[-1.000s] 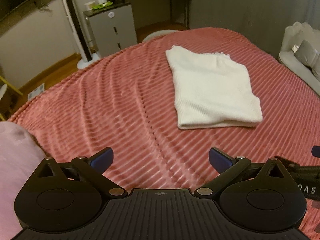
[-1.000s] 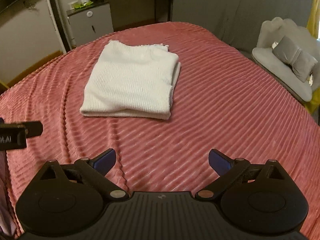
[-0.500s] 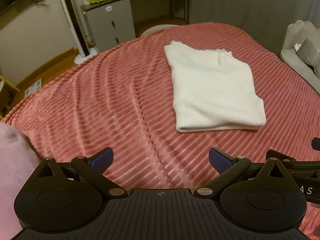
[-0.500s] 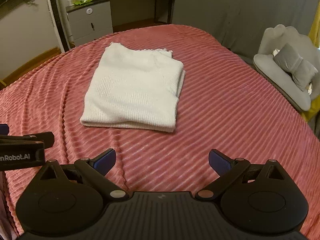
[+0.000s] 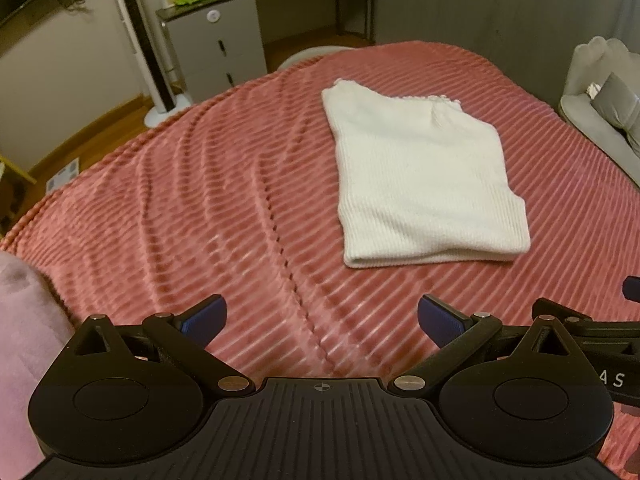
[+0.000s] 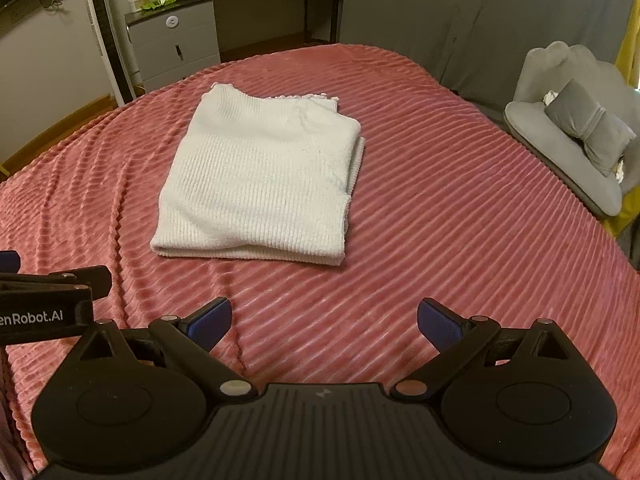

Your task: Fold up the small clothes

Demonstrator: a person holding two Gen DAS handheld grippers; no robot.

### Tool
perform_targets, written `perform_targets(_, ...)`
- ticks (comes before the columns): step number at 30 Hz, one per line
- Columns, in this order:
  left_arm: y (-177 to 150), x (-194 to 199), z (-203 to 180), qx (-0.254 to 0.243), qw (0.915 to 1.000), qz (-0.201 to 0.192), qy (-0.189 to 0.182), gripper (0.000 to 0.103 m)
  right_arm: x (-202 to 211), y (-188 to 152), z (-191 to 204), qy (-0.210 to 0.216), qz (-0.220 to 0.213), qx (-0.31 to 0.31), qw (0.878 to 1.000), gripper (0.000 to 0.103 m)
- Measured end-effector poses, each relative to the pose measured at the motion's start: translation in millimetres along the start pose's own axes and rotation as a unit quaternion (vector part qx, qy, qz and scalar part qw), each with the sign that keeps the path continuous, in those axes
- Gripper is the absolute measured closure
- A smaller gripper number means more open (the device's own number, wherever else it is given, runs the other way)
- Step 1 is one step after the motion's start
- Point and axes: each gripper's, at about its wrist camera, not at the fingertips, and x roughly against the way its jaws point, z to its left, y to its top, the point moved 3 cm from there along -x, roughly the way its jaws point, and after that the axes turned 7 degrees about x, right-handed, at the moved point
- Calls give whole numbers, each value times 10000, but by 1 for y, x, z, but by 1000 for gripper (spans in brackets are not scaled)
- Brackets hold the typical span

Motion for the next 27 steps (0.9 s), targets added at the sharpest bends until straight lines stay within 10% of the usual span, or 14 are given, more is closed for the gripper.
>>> perform_targets(27, -2, 8, 0, -11, 9999, -126, 61, 0, 11, 0, -5, 57, -219, -129, 9997, 4)
